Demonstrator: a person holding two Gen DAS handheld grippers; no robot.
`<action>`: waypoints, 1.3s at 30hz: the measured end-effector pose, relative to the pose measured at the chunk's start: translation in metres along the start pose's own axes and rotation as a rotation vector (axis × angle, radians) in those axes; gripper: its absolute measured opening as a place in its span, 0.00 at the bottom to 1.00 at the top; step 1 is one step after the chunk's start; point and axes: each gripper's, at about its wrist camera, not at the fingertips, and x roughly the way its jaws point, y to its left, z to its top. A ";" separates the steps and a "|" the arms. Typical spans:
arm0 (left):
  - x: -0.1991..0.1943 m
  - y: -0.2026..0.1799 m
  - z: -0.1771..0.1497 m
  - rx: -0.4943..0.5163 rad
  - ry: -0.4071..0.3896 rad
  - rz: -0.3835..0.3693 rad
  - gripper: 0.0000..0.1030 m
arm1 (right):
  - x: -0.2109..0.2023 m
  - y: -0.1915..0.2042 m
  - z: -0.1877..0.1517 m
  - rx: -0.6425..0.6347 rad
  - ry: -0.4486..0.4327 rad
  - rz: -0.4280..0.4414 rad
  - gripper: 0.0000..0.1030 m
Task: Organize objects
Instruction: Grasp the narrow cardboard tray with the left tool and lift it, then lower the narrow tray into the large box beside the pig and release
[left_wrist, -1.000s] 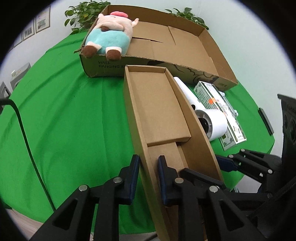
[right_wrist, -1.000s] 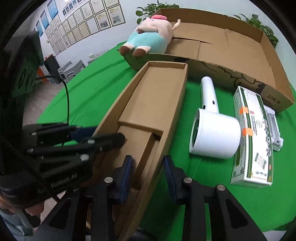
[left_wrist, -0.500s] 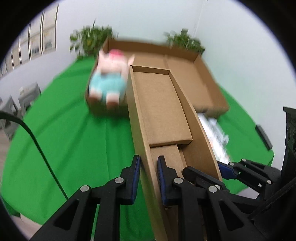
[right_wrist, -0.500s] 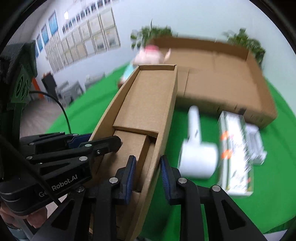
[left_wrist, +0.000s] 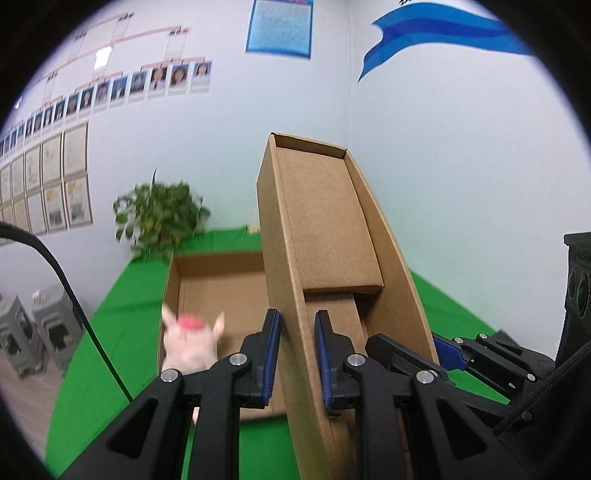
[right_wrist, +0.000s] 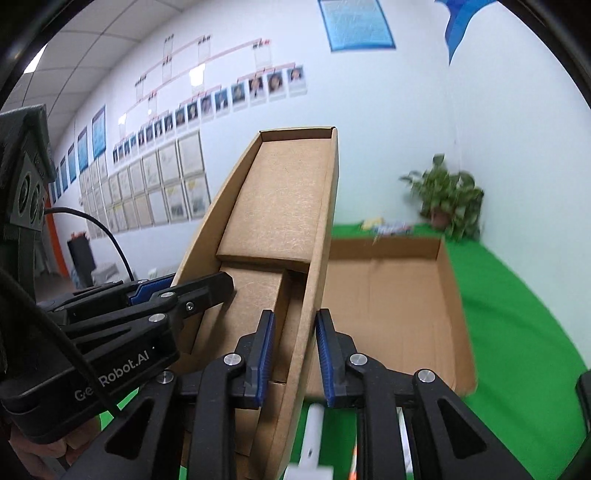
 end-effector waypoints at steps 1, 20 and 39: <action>0.001 0.001 0.006 0.004 -0.011 -0.001 0.18 | -0.001 -0.001 0.008 0.000 -0.013 -0.002 0.19; 0.117 0.064 0.086 -0.047 0.146 0.054 0.18 | 0.168 -0.033 0.138 0.004 0.124 0.043 0.19; 0.214 0.092 -0.031 -0.043 0.466 0.147 0.17 | 0.333 -0.060 -0.028 0.145 0.354 0.140 0.18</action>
